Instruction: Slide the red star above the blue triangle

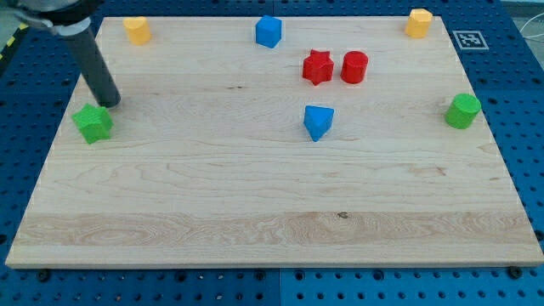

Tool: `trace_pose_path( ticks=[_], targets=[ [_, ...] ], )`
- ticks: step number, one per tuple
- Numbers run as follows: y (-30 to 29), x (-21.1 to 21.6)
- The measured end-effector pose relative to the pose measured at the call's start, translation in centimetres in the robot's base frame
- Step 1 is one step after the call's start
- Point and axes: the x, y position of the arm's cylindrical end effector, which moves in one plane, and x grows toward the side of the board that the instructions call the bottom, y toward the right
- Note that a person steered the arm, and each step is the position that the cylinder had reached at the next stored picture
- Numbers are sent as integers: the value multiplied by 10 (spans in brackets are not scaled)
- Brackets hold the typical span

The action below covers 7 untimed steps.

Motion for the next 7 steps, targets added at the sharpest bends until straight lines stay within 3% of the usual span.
trace_pose_path(
  ticks=[3, 7],
  targets=[
    [148, -72],
    [307, -90]
  ],
)
